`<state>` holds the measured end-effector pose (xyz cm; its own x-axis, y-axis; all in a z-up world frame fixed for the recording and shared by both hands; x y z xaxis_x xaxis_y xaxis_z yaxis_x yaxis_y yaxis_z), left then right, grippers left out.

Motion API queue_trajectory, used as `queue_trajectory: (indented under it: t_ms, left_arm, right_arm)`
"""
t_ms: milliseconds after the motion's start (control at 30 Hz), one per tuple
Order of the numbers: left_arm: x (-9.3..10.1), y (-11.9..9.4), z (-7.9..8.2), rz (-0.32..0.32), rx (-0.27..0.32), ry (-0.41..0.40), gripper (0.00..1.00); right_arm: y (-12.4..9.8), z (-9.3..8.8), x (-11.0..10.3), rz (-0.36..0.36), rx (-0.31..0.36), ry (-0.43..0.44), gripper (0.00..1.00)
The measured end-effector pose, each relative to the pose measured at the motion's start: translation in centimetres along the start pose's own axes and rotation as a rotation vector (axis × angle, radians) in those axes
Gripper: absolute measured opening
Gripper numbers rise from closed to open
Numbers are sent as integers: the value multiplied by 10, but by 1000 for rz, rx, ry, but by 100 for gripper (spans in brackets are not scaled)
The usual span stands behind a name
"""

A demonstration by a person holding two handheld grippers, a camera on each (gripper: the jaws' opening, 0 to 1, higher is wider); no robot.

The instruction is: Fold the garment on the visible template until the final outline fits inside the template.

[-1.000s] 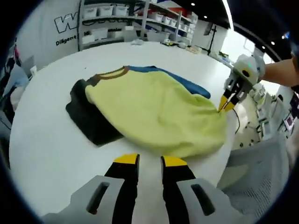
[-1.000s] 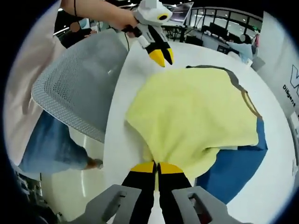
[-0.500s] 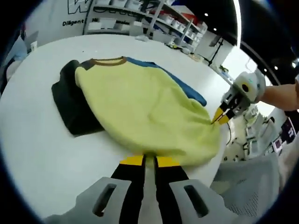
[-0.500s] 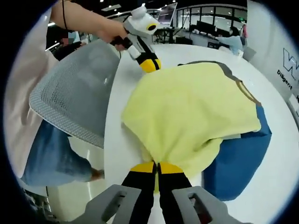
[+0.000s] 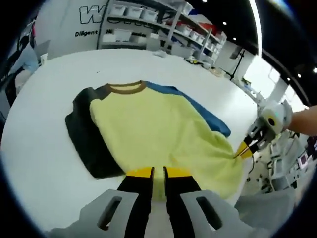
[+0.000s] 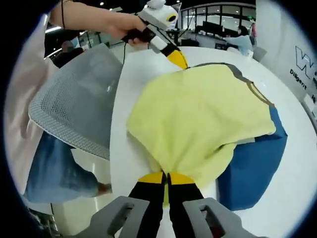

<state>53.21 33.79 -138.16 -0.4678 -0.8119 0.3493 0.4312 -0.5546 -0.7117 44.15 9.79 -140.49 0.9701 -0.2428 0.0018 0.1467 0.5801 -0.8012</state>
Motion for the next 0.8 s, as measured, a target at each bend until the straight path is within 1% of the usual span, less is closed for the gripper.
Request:
queue_trajectory:
  t_ms: [33, 67, 167, 200, 233, 267, 333, 367, 467, 500, 533, 567, 600, 633, 667, 700, 767, 800]
  left_arm:
    - [-3, -2, -3, 2, 8, 6, 19]
    - [-5, -3, -9, -6, 8, 5, 22]
    - [-9, -1, -25, -12, -36, -54, 24]
    - [-8, 1, -27, -23, -46, -68, 24]
    - [1, 3, -31, -66, -58, -116, 24]
    - [5, 6, -33, -86, -65, -139, 23]
    - [11, 11, -37, -89, -89, -111, 23]
    - [16, 14, -41, -89, -107, -85, 22]
    - [22, 16, -42, -84, -108, -78, 14]
    - [21, 17, -42, -79, -107, -68, 10]
    - [19, 17, -42, -67, -109, -56, 4]
    - [20, 16, -42, -72, -108, -51, 1]
    - [19, 15, -37, -66, -82, -80, 0]
    - [19, 14, -35, -67, -75, -92, 0]
    - [19, 12, -33, -67, -66, -84, 0]
    - [19, 9, -24, -62, -34, -71, 0]
    - [21, 4, -13, -59, -8, -71, 0]
    - [25, 2, -1, -66, 31, -50, 0]
  right_arm:
    - [0, 0, 0, -1, 0, 0, 0]
    - [1, 0, 0, -3, 0, 0, 0]
    - [1, 0, -1, -5, 1, 2, 0]
    - [1, 0, -1, -6, 0, 3, 0]
    - [1, 1, -1, -6, 0, 2, 0]
    - [0, 1, -1, -8, 1, 1, 0]
    - [-1, 1, -1, -11, -2, -1, 0]
    - [-1, 1, -1, -13, -1, 1, 0]
    - [-2, 0, -4, -10, -5, 2, 0]
    - [-2, -1, -4, -10, -5, 4, 0]
    - [-2, -1, -4, -10, -4, 6, 0]
    - [-2, -2, -4, -12, -5, 6, 0]
    - [-2, -2, -4, -13, -6, 7, 0]
    - [-3, -2, -3, -17, -5, 7, 0]
    - [-4, -2, -3, -18, -4, 8, 0]
    - [-4, -2, -3, -21, -4, 6, 0]
    - [-7, 0, -3, -27, -5, 4, 0]
    - [-9, 1, -2, -33, 0, 5, 0]
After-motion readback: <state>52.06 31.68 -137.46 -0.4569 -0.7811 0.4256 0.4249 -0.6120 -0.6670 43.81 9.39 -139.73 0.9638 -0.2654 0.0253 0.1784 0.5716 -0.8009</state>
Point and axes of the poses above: the point that each gripper's makers call its tool centre point, and the gripper's own axes: y roughly forward along the fingers, x roughly to its right, z roughly out of its top, the point moved 4 cm from there along -y, roughly backward along the fingers, and after that the axes turned 5 degrees about -y, right-handed, at the moved point
